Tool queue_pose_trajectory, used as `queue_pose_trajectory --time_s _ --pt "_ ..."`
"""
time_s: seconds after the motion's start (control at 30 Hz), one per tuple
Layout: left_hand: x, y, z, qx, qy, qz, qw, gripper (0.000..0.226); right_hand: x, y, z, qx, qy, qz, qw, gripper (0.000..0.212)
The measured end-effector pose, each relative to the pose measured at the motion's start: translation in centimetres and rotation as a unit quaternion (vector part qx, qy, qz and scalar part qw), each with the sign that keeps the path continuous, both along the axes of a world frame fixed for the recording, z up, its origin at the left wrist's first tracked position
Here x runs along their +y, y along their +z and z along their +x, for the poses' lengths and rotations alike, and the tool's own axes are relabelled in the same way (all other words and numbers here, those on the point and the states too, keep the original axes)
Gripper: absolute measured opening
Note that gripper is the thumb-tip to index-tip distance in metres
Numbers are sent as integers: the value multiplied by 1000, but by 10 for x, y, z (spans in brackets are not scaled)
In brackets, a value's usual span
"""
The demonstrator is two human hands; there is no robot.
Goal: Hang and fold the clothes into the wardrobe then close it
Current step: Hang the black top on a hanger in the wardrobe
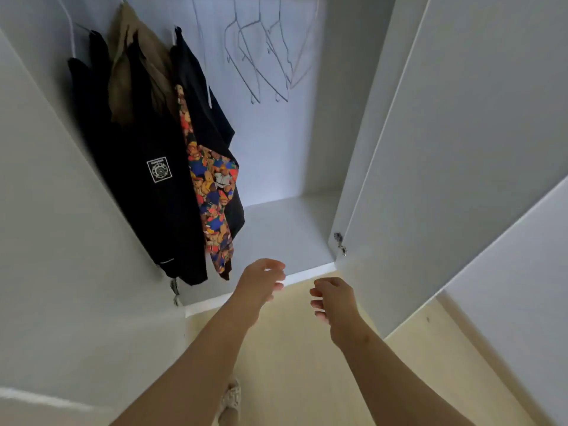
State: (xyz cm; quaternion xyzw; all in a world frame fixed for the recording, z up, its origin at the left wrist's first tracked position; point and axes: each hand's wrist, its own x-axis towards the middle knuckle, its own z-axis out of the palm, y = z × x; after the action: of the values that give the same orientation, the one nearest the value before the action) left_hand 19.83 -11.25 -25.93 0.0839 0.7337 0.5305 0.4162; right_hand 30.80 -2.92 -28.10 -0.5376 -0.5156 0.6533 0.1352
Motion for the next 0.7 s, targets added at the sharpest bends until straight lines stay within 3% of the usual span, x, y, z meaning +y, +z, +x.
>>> queue_pose_trajectory --time_s 0.3,0.57,0.7 --pt "-68 -35 147 -29 -50 -102 993 20 -71 -35 155 -41 -53 -80 995 17" --pt "-125 -42 222 -15 -136 -93 986 13 -148 -52 249 -25 -134 -94 986 15" --pt "-152 -58 277 -34 -190 -113 975 20 -203 -62 311 -45 -184 -108 976 14"
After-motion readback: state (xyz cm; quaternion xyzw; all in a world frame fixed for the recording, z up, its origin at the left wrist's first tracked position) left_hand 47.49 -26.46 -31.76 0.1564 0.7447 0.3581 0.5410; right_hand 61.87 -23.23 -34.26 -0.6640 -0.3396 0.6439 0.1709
